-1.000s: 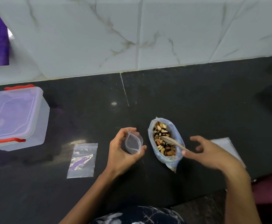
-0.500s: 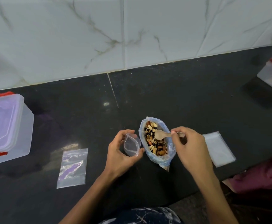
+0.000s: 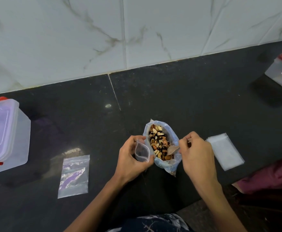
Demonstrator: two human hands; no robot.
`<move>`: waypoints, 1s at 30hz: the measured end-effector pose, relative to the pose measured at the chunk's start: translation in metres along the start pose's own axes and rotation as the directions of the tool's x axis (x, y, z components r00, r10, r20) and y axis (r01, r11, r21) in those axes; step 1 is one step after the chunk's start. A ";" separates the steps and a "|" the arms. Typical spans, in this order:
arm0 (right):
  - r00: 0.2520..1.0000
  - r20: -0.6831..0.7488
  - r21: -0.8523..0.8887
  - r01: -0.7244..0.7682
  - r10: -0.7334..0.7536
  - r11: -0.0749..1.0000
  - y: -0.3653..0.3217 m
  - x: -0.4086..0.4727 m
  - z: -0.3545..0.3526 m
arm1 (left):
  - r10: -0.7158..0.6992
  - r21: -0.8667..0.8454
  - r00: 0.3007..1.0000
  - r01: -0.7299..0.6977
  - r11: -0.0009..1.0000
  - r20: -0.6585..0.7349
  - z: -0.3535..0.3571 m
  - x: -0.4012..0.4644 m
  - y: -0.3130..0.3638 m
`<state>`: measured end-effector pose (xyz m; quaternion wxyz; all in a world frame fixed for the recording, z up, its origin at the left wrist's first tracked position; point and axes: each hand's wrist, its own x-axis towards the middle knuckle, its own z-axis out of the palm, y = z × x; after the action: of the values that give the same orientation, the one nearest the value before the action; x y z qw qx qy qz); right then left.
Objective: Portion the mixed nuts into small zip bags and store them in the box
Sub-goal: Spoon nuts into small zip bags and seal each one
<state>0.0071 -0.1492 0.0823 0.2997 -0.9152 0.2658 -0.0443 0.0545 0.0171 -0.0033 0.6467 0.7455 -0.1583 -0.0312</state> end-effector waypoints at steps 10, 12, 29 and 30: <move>0.988 -0.116 0.273 -0.072 0.107 0.959 0.013 -0.006 0.015 | -0.105 -0.050 0.994 0.104 0.993 -0.026 0.016 -0.003 -0.010; 0.983 -0.128 0.348 -0.076 0.128 0.934 0.016 -0.009 0.019 | -0.104 -0.048 0.994 0.103 0.994 -0.019 0.016 -0.002 -0.011; 0.961 -0.211 0.275 0.232 -0.177 0.933 0.038 -0.045 0.053 | -0.040 -0.062 0.999 0.040 0.997 -0.002 0.023 -0.004 -0.012; 0.941 -0.202 0.157 0.304 -0.271 0.940 0.041 -0.048 0.054 | -0.042 -0.067 0.999 0.041 0.997 -0.011 0.024 -0.005 -0.011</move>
<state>-0.0394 -0.1241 0.0190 0.3491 -0.9046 0.1493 -0.1939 0.0462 -0.0027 -0.0189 0.6714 0.7268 -0.1377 -0.0451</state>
